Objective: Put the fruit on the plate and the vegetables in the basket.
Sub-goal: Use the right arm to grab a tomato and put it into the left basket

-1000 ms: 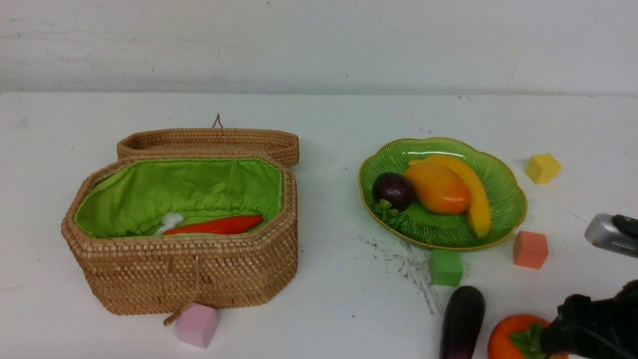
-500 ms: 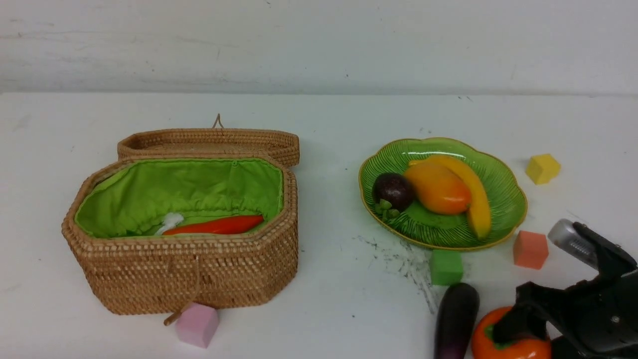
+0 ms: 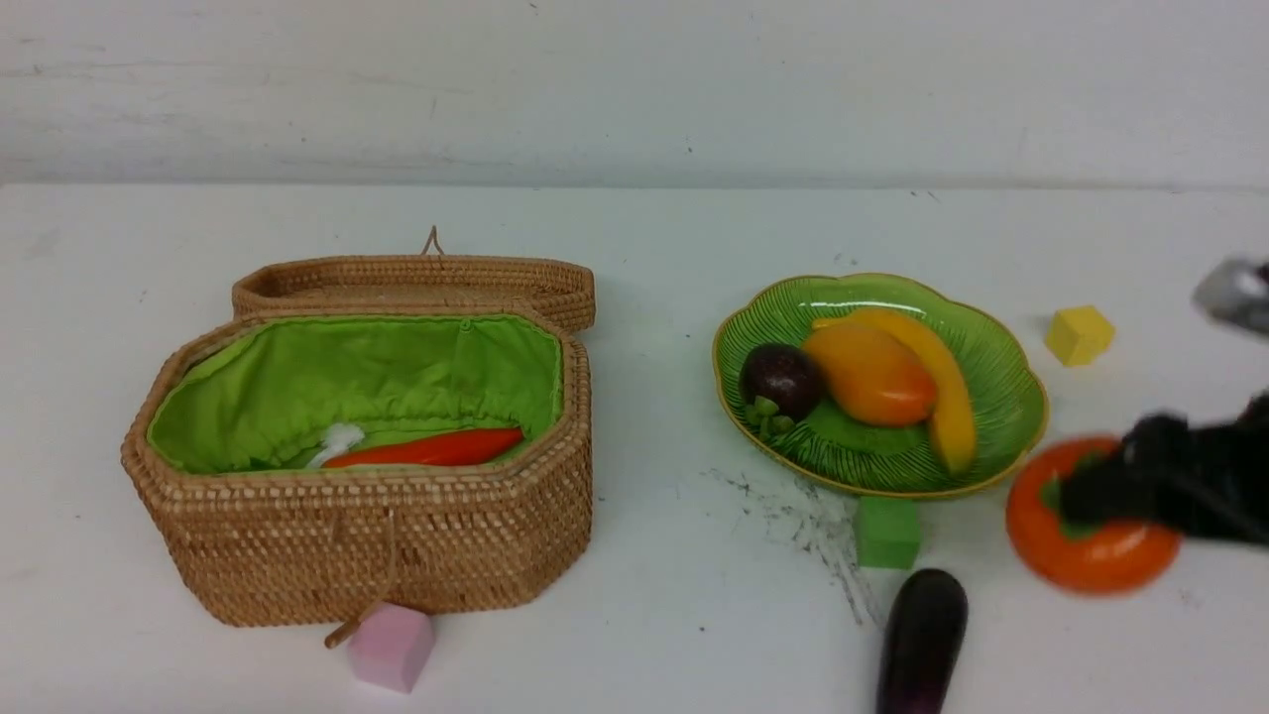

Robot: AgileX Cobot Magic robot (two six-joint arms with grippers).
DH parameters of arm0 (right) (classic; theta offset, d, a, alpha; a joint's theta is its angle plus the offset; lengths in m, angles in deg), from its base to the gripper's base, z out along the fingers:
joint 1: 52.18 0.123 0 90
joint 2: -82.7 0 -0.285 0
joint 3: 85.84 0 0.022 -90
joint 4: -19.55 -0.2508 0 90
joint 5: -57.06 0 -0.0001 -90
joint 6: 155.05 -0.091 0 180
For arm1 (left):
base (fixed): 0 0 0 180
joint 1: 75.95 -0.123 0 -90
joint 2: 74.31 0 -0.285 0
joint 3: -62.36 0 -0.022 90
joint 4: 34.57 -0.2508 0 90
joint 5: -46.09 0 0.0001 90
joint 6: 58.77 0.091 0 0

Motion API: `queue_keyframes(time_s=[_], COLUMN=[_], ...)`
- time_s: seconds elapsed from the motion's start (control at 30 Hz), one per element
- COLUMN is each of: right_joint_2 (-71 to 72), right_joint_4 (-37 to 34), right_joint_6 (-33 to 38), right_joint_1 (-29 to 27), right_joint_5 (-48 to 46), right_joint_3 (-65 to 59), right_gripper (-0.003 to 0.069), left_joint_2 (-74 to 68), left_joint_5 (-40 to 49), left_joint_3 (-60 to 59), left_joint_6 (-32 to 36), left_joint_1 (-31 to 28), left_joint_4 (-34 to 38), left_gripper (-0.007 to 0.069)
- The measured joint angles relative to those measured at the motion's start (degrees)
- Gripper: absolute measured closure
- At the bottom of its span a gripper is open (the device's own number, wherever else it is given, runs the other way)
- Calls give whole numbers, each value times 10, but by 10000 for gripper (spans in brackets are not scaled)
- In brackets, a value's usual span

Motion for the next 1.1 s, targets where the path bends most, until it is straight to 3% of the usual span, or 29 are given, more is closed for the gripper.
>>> queue_keyframes(time_s=[0.2, 0.3, 0.47, 0.6, 0.7, 0.8, 0.97, 1.1], right_joint_2=[-45, -125, -266, -389, -464, -516, -535, -520], right_joint_4=[-76, -143, -163, -163, -161, -130, -20, 55], right_joint_6=[38, 101, 139, 135, 94, 45, -1, -12], right_joint_1=[77, 176, 290, 342, 352, 352, 352, 352], right_joint_5=[-10, 30, 100, 88, 44, 4, -17, -42], right_joint_3=[192, 278, 372, 469, 538, 590, 620, 625], right_gripper=[144, 144, 144, 144, 144, 139, -5, -17], left_joint_2=[0, 0, 0, 0, 0, 0, 0, 0], left_joint_5=[0, 0, 0, 0, 0, 0, 0, 0], left_joint_3=[0, 0, 0, 0, 0, 0, 0, 0], left_joint_6=[0, 0, 0, 0, 0, 0, 0, 0], left_joint_1=[0, 0, 0, 0, 0, 0, 0, 0], left_joint_4=[0, 0, 0, 0, 0, 0, 0, 0], left_gripper=[386, 386, 386, 386, 386, 386, 386, 386])
